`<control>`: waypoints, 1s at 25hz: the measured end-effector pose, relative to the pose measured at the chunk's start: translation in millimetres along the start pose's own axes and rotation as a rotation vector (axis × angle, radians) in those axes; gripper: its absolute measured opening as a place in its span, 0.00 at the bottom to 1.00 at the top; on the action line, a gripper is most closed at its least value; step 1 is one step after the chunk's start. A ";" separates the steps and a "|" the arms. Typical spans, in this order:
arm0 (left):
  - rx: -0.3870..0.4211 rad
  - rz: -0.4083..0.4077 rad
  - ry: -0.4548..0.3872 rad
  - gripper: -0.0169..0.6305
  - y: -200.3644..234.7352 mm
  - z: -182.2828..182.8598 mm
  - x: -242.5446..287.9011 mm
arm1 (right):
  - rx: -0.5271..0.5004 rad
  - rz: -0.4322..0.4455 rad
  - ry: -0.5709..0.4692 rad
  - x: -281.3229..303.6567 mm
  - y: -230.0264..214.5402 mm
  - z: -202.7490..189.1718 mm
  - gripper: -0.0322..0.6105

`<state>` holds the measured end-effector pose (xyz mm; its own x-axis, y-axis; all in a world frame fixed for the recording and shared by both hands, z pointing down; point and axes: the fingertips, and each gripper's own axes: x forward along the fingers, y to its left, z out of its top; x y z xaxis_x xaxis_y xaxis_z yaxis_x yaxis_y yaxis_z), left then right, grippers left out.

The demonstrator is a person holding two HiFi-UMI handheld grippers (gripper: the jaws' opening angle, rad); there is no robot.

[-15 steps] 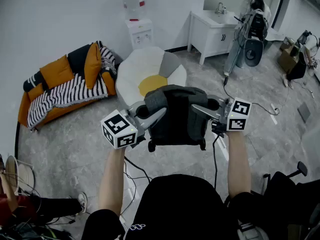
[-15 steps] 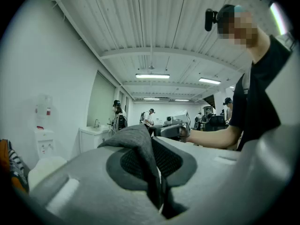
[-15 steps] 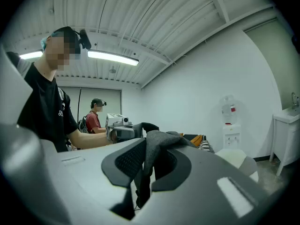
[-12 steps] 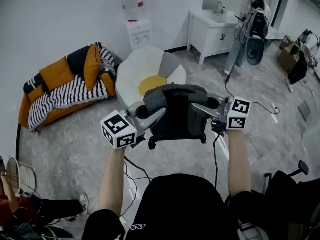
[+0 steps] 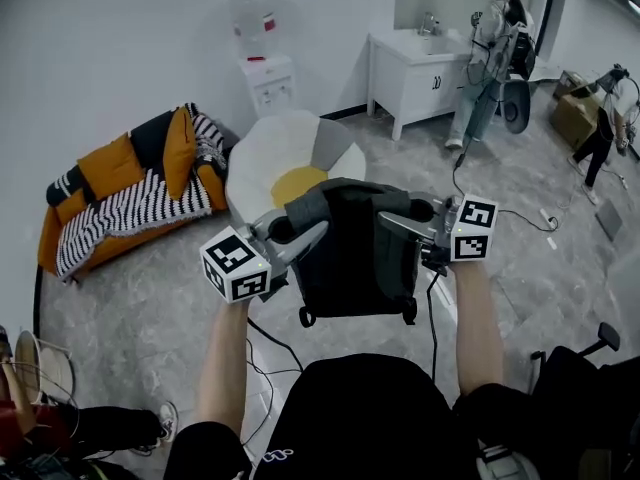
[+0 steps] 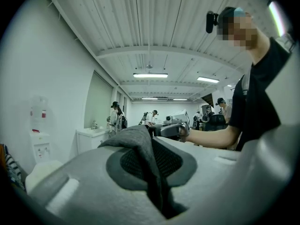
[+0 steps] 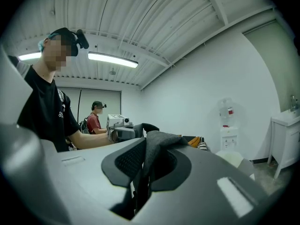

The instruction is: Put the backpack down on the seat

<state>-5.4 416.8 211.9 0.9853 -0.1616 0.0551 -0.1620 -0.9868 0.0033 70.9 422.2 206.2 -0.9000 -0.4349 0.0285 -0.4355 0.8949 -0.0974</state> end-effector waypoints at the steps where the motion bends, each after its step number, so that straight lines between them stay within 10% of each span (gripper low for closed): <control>1: -0.003 -0.002 -0.005 0.08 0.6 0.9 1.8 | -0.001 0.003 -0.001 -1.7 -0.5 0.3 0.11; 11: -0.117 0.002 -0.026 0.08 7.8 9.9 -1.6 | 0.059 0.023 0.025 1.2 2.7 9.4 0.11; 25: -0.055 0.036 0.039 0.08 -0.7 4.5 -1.6 | 0.031 -0.038 -0.050 1.2 -2.0 9.4 0.11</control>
<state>-6.6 417.7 207.2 0.9761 -0.1958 0.0947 -0.2015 -0.9779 0.0555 70.8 419.0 197.1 -0.8804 -0.4739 -0.0172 -0.4681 0.8744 -0.1277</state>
